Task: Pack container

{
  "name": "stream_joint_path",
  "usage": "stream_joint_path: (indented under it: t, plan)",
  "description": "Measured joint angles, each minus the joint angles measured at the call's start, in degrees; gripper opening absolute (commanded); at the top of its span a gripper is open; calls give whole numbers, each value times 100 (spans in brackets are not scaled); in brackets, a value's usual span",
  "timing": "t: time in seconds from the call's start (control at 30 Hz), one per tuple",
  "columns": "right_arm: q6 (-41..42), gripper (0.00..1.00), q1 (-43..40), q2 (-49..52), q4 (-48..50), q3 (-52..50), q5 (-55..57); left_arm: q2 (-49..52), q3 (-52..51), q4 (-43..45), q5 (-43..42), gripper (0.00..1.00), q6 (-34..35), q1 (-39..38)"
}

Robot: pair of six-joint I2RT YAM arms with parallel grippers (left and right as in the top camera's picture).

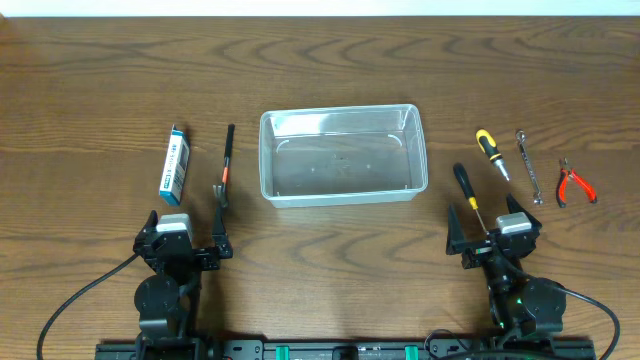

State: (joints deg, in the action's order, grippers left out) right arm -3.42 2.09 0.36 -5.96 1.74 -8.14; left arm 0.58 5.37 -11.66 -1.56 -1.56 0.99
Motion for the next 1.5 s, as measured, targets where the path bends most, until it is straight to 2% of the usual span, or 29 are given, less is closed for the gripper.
stream_joint_path:
  t: [0.07,0.17,1.5]
  plan:
    - [4,99,2,0,-22,0,184,4,-197,608,2,98,0,-55]
    - [7,99,0,7,-37,-2,463,15,-326,837,-24,98,0,-149]
    - [7,99,2,7,-42,-2,754,17,-343,872,-24,98,0,-155]
